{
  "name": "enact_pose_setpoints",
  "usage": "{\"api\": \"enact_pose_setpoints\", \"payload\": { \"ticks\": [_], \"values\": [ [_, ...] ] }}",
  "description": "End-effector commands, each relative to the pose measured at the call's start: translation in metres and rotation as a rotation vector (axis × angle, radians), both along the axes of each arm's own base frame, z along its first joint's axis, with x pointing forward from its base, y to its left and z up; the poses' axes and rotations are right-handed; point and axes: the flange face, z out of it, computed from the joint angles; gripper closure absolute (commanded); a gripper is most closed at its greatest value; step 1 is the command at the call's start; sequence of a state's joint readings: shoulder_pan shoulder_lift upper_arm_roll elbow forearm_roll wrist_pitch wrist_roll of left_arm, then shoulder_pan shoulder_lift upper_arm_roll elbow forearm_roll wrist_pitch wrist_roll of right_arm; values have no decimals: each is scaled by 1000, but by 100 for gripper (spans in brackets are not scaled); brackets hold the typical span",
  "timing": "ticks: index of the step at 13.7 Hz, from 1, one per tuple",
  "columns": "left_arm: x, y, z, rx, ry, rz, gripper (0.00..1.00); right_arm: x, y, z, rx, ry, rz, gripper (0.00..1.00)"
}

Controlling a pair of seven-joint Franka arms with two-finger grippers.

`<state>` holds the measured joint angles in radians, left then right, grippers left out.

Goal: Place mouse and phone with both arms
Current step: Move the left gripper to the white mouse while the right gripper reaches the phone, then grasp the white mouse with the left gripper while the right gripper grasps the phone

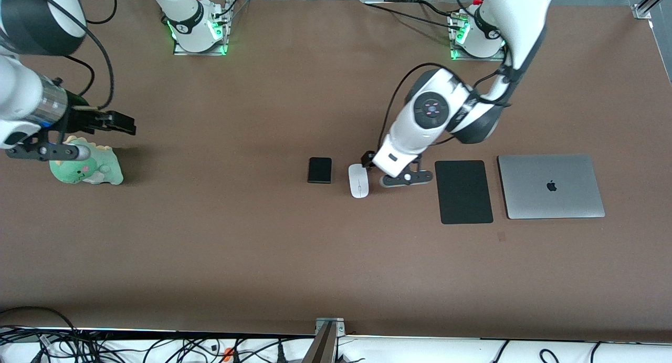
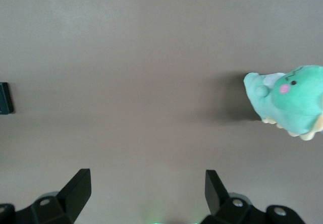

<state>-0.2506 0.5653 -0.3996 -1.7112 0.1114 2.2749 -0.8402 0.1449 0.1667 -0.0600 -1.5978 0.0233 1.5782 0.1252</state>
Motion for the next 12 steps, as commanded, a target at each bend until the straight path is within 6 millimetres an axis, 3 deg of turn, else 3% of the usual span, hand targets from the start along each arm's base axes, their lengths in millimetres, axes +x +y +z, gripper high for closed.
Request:
{"api": "enact_pose_setpoints", "payload": {
  "ticks": [1, 5, 9, 12],
  "values": [
    [10, -40, -28, 30, -25, 12, 0, 10, 32, -18, -10, 1, -53, 0],
    [6, -67, -67, 61, -33, 25, 0, 17, 75, -44, -37, -27, -144, 0],
    [6, -68, -93, 33, -43, 28, 0, 27, 125, -91, -70, -63, -222, 0],
    [5, -67, -96, 36, -38, 28, 0, 35, 150, -122, -68, -92, -241, 0]
  ]
}}
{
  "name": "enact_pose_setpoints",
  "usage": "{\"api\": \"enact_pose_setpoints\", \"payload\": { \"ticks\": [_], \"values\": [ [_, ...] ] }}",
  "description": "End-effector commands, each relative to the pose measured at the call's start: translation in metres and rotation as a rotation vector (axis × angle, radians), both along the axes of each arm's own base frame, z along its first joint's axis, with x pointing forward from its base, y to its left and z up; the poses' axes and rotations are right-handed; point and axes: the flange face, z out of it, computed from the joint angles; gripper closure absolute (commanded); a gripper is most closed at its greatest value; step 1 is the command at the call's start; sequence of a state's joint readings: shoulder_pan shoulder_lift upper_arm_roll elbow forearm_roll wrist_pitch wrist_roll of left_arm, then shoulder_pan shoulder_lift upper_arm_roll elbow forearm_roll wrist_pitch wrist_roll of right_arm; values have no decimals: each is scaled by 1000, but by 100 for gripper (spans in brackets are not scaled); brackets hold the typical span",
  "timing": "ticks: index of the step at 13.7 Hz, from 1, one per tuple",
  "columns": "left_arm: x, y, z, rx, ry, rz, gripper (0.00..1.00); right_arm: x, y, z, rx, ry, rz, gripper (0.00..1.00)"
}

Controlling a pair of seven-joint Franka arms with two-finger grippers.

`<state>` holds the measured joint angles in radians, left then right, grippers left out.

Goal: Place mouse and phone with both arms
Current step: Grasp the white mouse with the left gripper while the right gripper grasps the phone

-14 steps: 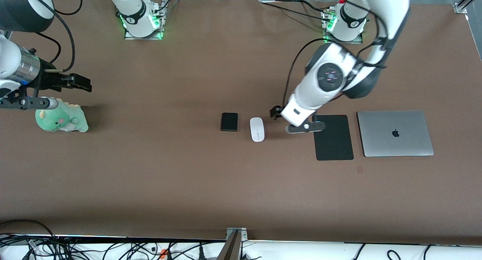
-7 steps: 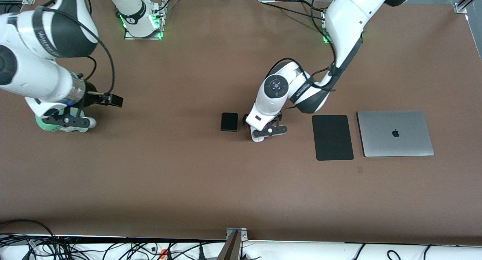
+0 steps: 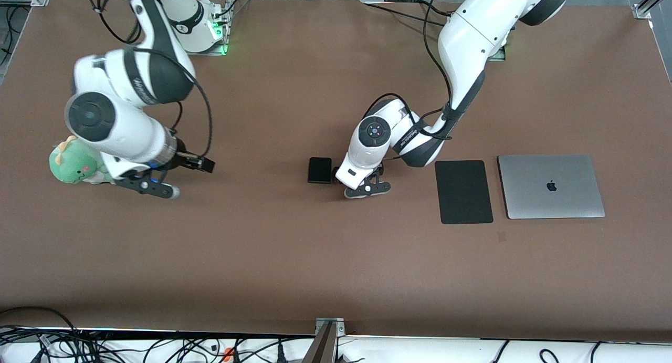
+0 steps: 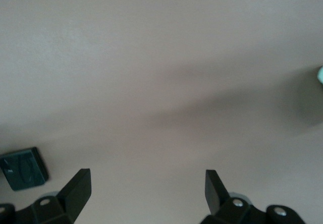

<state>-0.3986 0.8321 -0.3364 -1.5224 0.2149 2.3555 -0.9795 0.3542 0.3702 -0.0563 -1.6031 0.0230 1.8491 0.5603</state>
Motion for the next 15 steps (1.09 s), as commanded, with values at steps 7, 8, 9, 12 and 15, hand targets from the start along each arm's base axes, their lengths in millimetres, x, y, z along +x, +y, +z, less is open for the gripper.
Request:
{"api": "enact_pose_setpoints", "payload": {
  "ticks": [7, 8, 9, 12, 15],
  "values": [
    [-3, 0, -13, 48, -28, -39, 23, 8, 67, -70, 19, -72, 4, 0],
    [-4, 0, -14, 45, -30, -39, 23, 9, 76, -76, 28, -93, 14, 0],
    [-4, 1, -16, 45, -28, -39, 27, 9, 84, -84, 33, -107, 24, 0],
    [-2, 4, -14, 46, -30, -44, 48, 8, 113, -109, 72, -163, 65, 0],
    [17, 26, 1, 48, -42, -30, 48, 3, 125, -125, 66, -163, 93, 0]
  ]
}}
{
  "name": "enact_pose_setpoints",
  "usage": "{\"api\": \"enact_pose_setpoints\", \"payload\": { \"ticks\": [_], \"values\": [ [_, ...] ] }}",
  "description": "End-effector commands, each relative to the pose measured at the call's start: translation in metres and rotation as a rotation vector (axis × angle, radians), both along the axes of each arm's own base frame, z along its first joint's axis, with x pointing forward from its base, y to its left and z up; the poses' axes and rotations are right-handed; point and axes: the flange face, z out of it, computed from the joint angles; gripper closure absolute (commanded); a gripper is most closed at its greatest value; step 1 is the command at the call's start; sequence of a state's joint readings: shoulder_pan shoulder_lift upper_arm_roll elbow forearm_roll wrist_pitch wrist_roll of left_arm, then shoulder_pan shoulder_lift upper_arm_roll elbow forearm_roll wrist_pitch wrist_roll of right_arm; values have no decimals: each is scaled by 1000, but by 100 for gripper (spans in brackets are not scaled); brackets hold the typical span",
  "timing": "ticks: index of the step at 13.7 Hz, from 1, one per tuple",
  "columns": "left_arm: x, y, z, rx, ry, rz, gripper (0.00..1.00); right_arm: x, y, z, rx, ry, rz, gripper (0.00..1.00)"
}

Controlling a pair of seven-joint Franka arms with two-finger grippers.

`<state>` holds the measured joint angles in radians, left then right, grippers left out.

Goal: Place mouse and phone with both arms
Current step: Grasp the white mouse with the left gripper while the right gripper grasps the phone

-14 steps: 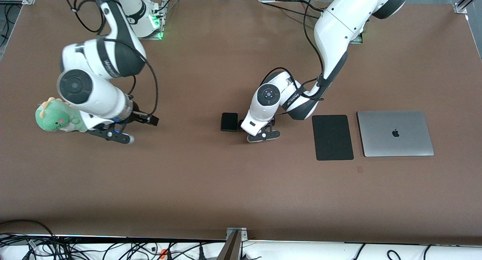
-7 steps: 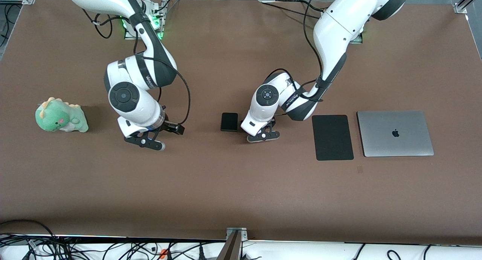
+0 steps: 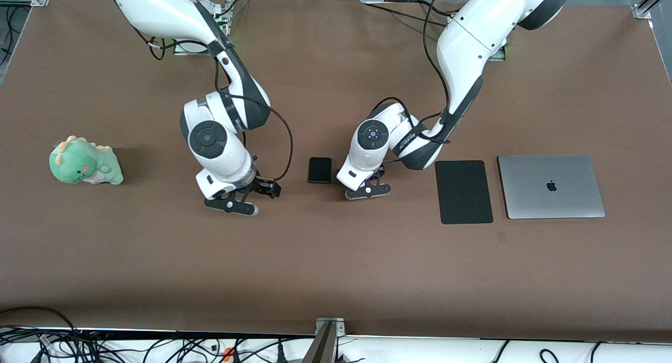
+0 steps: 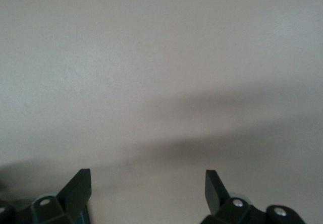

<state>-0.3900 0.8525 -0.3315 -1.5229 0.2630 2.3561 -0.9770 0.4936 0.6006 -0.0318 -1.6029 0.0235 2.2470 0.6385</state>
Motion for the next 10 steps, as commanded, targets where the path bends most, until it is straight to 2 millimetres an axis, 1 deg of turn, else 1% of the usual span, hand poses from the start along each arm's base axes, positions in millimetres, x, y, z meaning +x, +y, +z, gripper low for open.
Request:
{"api": "enact_pose_setpoints", "payload": {
  "ticks": [1, 3, 6, 7, 8, 9, 10],
  "values": [
    [24, 32, 26, 15, -38, -19, 49, 1, 8, -2, 6, -7, 12, 0],
    [47, 75, 49, 13, -50, -32, 50, -1, 12, -2, 8, -6, 23, 0],
    [58, 143, 77, -7, -46, -81, 49, -6, 20, -2, 3, -9, 172, 0],
    [54, 165, 79, -3, -33, -77, 49, -12, 33, -1, 4, -10, 194, 0],
    [46, 185, 73, 14, -11, -83, 49, -21, 48, -2, 6, -7, 203, 0],
    [38, 203, 69, 30, 3, -96, 49, -28, 58, -4, 7, -7, 214, 0],
    [36, 225, 67, 42, 13, -102, 50, -33, 67, -8, 8, -6, 225, 0]
  ]
}}
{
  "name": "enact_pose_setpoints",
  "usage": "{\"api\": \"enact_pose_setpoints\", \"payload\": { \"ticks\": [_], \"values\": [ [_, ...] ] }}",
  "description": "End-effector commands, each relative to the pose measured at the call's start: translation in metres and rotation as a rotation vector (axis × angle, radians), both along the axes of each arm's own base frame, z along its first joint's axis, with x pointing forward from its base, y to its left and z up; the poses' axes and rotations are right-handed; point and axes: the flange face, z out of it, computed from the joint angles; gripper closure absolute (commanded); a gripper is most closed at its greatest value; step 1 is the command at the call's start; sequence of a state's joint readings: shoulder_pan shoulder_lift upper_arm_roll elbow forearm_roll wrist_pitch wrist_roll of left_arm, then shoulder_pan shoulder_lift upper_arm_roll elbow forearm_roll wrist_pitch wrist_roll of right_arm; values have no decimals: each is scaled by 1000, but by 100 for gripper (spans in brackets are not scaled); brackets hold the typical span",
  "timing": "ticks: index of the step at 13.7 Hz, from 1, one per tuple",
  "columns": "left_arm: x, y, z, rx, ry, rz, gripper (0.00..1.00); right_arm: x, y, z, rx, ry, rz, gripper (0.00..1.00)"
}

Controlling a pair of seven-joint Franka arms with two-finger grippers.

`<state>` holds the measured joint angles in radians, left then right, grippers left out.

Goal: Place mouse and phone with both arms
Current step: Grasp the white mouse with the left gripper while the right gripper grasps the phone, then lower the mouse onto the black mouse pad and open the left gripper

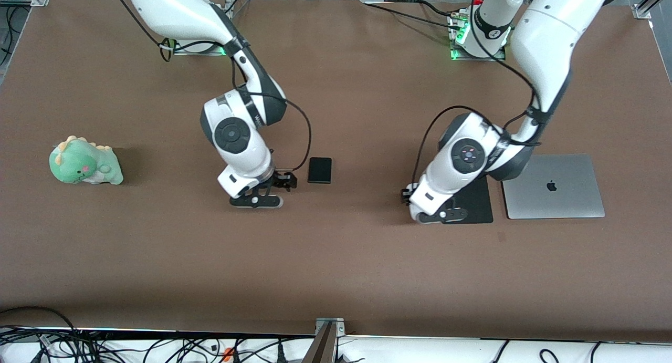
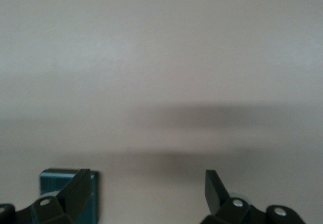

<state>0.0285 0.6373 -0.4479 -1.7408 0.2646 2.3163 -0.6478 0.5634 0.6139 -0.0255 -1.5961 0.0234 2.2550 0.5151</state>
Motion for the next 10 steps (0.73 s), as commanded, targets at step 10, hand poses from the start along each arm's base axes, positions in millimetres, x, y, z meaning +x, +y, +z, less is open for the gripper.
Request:
{"api": "enact_pose_setpoints", "payload": {
  "ticks": [10],
  "values": [
    [-17, 137, -62, 12, 101, -66, 29, -44, 89, -68, 67, -60, -93, 0]
  ]
}}
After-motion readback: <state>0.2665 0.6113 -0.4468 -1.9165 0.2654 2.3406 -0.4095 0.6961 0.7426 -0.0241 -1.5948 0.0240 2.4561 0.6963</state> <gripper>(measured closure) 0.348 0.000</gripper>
